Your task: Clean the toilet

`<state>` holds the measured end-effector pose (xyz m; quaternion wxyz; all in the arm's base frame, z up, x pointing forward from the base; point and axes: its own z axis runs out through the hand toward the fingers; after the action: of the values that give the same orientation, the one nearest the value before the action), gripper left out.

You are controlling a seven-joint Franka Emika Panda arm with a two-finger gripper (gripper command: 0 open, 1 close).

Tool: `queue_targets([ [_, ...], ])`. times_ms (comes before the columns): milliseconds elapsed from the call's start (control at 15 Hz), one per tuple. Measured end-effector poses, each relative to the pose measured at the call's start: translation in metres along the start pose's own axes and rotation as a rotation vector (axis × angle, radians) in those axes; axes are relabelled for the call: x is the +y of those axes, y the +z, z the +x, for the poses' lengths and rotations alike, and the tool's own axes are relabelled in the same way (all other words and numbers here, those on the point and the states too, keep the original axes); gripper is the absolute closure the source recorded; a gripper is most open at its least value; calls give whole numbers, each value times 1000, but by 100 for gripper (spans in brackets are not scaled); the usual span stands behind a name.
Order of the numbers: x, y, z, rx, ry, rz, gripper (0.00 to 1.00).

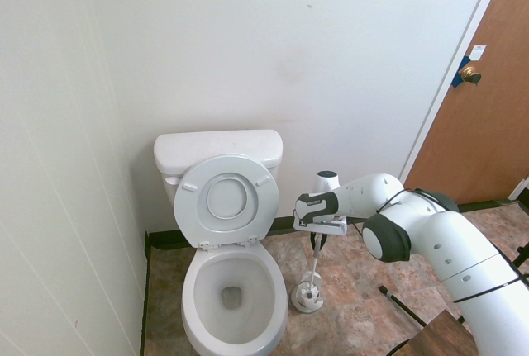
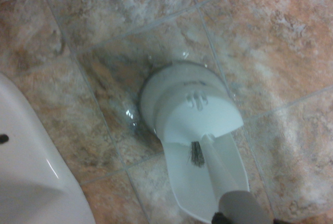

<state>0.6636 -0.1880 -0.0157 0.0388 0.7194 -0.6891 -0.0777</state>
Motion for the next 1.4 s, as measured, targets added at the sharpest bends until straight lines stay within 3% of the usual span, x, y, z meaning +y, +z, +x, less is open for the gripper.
queue_targets([
  [333, 30, -36, 4, 24, -52, 23, 100],
  [800, 85, -160, 11, 102, -74, 65, 100],
  [1067, 119, -225, -28, 123, -98, 103, 100],
  [1400, 128, -316, -74, 127, -126, 182, 100],
])
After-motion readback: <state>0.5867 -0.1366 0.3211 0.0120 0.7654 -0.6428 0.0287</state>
